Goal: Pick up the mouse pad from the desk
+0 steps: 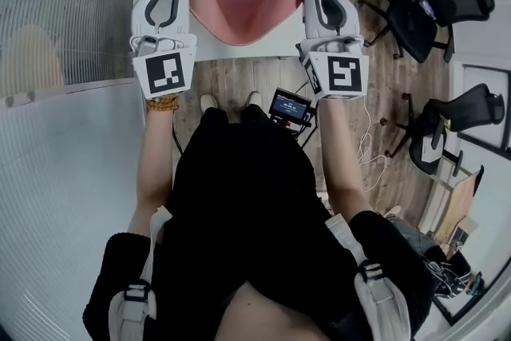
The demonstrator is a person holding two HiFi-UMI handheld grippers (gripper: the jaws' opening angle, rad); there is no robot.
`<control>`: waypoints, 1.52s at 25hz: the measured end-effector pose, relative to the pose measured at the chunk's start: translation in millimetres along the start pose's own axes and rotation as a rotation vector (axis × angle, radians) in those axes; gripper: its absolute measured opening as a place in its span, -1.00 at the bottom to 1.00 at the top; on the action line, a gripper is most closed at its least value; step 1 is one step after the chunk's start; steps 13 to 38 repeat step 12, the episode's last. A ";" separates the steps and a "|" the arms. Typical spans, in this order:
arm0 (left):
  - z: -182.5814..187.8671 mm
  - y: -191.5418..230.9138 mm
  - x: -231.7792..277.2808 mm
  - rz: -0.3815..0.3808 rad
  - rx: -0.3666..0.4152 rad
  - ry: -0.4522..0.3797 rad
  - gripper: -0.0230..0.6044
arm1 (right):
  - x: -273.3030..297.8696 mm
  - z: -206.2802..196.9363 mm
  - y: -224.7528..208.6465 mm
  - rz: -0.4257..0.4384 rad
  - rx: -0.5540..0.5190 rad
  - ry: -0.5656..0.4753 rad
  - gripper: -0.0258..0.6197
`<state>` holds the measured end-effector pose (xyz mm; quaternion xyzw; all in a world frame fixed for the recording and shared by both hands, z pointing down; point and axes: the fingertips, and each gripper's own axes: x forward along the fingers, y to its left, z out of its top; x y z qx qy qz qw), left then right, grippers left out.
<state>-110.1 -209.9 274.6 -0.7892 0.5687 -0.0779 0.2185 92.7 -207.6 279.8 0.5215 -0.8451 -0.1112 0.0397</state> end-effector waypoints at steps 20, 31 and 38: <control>-24.9 -2.5 41.2 -0.026 -0.022 0.058 -0.79 | 32.2 -19.8 -9.6 0.057 0.012 0.047 -0.80; -24.9 -2.5 41.2 -0.026 -0.022 0.058 -0.79 | 32.2 -19.8 -9.6 0.057 0.012 0.047 -0.80; -24.9 -2.5 41.2 -0.026 -0.022 0.058 -0.79 | 32.2 -19.8 -9.6 0.057 0.012 0.047 -0.80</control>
